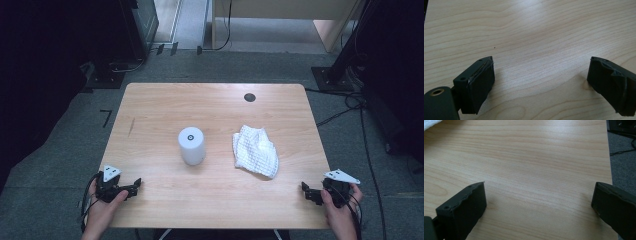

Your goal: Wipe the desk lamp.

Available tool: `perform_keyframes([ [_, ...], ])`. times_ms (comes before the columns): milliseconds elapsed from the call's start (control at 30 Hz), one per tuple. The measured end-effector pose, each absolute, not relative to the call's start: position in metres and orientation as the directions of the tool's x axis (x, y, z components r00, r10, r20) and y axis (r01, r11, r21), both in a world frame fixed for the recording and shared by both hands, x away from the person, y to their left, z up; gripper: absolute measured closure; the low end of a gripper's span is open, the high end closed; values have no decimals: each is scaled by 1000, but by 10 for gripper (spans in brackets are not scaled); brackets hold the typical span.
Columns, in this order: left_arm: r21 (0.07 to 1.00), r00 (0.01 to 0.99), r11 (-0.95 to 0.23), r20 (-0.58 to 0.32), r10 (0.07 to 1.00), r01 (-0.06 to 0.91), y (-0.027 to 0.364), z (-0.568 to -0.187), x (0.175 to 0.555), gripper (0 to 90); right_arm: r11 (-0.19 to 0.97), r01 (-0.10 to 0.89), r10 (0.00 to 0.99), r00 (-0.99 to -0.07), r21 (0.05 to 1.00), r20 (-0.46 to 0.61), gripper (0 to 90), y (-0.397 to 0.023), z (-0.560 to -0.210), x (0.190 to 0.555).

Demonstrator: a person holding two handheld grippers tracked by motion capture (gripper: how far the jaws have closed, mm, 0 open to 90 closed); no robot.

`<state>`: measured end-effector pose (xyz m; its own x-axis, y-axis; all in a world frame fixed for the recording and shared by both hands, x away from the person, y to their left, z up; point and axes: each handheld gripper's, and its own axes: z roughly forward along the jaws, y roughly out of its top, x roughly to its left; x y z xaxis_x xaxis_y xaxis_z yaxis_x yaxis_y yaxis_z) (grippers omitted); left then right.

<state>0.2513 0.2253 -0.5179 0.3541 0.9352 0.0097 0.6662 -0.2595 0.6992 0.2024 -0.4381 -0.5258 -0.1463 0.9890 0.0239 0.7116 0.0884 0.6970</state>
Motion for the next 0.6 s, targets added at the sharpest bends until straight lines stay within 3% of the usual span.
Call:
perform_keyframes([
  [600,699,351,-257,9,936,668,225,-518,252,73,90,711,989,-148,697,24,0,-438,-526,203],
])
